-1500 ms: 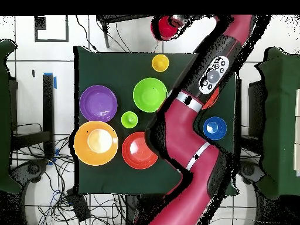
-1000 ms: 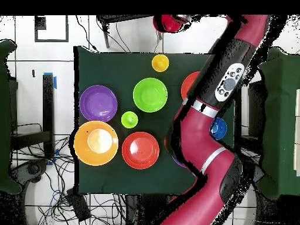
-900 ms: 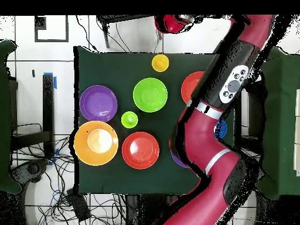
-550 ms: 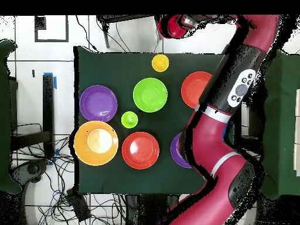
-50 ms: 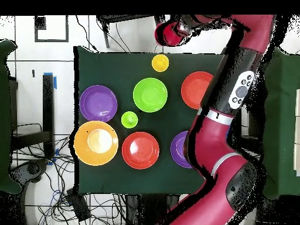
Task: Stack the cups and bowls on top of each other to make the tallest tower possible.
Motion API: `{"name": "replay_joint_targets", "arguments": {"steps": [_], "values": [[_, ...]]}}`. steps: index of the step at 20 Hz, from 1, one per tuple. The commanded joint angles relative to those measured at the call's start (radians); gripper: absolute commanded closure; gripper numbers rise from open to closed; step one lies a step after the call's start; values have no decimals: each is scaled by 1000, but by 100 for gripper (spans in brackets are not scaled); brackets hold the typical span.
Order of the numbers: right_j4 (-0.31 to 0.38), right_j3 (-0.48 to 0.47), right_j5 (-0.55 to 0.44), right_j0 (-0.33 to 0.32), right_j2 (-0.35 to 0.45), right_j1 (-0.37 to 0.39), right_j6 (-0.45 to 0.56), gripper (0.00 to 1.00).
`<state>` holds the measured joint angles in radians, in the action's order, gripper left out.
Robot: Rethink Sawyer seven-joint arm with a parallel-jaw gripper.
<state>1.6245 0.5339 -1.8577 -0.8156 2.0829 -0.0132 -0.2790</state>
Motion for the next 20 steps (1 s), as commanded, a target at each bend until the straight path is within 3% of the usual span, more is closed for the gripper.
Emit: {"name": "replay_joint_targets", "arguments": {"steps": [1, 8, 16, 20], "values": [[-40, -14, -37, 54, -282, 38, -301, 100], [-59, -84, -19, 102, -339, 76, -321, 100], [41, -230, -24, 173, -322, 95, -216, 100], [49, -245, -4, 182, -325, 100, -222, 100]]}}
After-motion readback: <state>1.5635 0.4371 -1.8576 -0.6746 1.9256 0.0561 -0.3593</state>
